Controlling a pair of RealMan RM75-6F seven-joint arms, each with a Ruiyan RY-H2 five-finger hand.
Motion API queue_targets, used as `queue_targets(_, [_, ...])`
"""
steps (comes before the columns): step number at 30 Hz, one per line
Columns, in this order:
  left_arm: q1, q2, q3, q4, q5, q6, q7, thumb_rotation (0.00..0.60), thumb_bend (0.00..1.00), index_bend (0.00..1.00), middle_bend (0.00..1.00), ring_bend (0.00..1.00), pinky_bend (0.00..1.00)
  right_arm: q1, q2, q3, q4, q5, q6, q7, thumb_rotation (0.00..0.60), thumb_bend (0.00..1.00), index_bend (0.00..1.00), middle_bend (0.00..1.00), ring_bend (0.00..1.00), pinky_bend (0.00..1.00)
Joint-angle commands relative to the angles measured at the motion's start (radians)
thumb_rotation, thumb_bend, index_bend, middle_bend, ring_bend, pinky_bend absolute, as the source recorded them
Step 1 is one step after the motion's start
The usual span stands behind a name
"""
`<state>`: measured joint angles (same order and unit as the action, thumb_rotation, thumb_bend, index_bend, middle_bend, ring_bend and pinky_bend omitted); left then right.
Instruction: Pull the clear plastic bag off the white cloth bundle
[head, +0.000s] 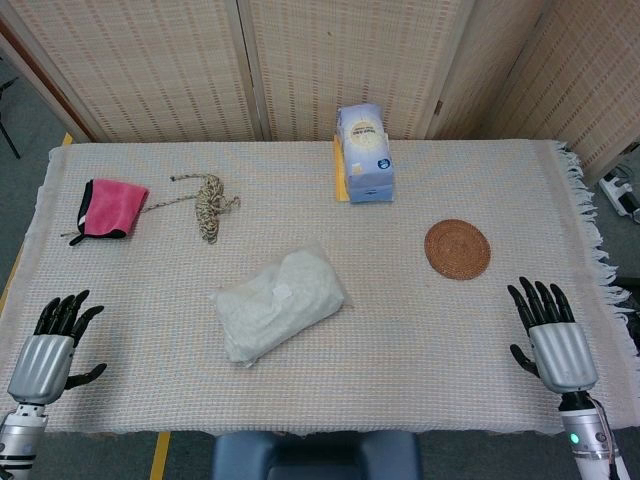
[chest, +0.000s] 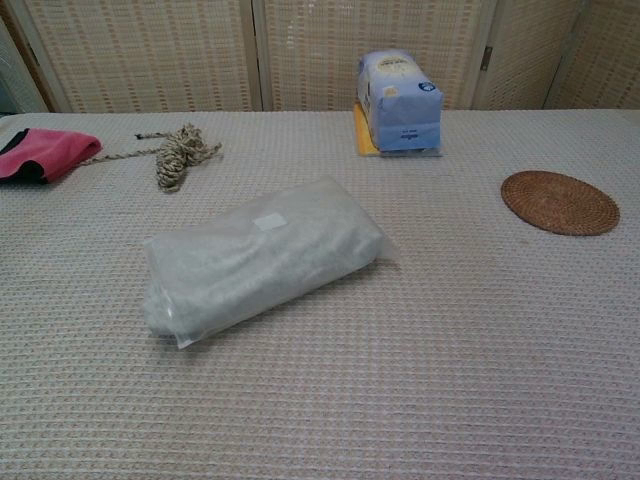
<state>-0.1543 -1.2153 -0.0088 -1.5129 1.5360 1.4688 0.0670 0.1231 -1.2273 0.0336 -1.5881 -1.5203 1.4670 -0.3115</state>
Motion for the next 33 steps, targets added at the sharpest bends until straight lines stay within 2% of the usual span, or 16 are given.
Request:
queue_targets(1, [-0.004,-0.003,0.006,0.002,0.017,-0.005,-0.023,0.6,0.16,0.21,0.06,0.0,0.0,0.0,-0.001,0.0,0.001,-0.001,-0.001,-0.001,0.6,0.19,0.01,0.0,0.0,0.0])
queue_targets(4, [-0.012,-0.017,0.027,0.018,0.073,0.001,-0.095,0.6,0.16,0.25,0.06,0.0,0.0,-0.002,-0.004,0.001,0.002,-0.008,0.006,-0.003,0.6,0.19,0.02,0.0,0.0,0.0])
queue_targets(9, [-0.024,-0.087,0.084,0.095,0.183,0.014,-0.253,0.6,0.16,0.41,0.06,0.0,0.0,0.001,-0.014,0.0,0.008,-0.008,-0.004,-0.014,0.6,0.19,0.01,0.0,0.0,0.0])
queue_targets(14, [-0.032,-0.233,0.112,0.24,0.251,0.033,-0.337,0.6,0.24,0.51,0.07,0.0,0.0,0.007,-0.025,0.0,0.014,0.007,-0.029,-0.036,0.6,0.19,0.02,0.0,0.0,0.0])
queue_targets(19, [-0.058,-0.342,0.126,0.346,0.285,0.004,-0.31,0.6,0.3,0.53,0.07,0.0,0.0,0.01,-0.026,0.002,0.012,0.012,-0.035,-0.039,0.6,0.19,0.01,0.0,0.0,0.0])
queue_targets(25, [-0.077,-0.463,0.1,0.47,0.329,0.081,-0.279,0.6,0.36,0.53,0.08,0.0,0.0,0.013,-0.023,0.003,0.011,0.019,-0.046,-0.039,0.6,0.19,0.02,0.0,0.0,0.0])
queue_targets(33, [-0.092,-0.554,0.101,0.575,0.331,0.105,-0.276,0.6,0.42,0.53,0.08,0.0,0.0,0.016,-0.022,0.003,0.009,0.023,-0.056,-0.041,0.6,0.19,0.01,0.0,0.0,0.0])
